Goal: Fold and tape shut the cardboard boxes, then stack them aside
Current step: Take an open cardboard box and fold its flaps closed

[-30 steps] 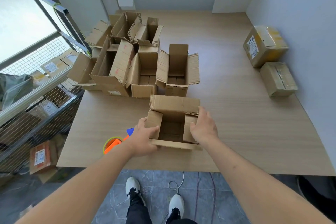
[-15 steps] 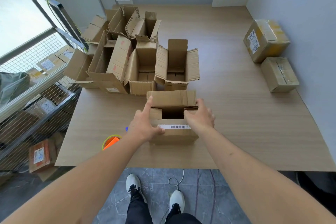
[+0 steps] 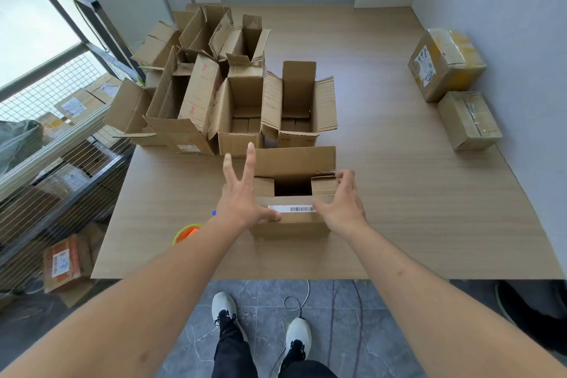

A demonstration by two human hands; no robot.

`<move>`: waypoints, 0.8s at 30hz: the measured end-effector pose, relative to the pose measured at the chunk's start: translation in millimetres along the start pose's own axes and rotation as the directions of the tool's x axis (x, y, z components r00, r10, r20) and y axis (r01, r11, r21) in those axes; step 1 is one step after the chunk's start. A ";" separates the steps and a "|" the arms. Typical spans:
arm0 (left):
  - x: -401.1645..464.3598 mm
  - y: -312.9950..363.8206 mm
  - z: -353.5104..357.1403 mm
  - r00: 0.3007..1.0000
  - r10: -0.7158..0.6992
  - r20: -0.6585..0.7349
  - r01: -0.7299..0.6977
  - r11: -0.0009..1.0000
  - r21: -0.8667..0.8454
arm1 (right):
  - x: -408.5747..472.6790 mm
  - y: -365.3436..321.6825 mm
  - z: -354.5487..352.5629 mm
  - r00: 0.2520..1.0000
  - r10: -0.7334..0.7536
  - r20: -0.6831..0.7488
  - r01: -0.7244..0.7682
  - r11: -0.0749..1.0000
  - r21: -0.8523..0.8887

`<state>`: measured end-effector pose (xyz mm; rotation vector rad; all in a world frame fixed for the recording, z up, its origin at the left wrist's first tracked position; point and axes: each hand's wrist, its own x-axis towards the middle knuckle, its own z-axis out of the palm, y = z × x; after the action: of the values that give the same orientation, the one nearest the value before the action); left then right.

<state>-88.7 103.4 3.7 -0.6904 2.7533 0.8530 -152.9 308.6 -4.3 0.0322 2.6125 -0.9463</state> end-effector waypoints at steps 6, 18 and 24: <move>19.7 10.2 -8.4 0.981 0.178 0.078 -0.194 0.936 0.294 | -8.1 13.4 3.6 0.998 0.009 0.068 -0.011 1.000 0.023; 26.5 2.7 -9.4 0.821 0.570 0.036 -0.482 0.658 0.579 | -9.3 11.3 18.4 0.997 0.071 -0.026 -0.071 0.997 -0.007; 14.0 -17.5 17.6 0.853 0.484 0.196 -0.517 0.732 0.443 | -10.9 18.1 21.6 0.993 -0.105 -0.049 0.106 0.994 0.005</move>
<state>-92.0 95.4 -23.5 0.1927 2.9399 0.2042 -133.1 310.2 -27.1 -0.0829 2.6786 -1.0025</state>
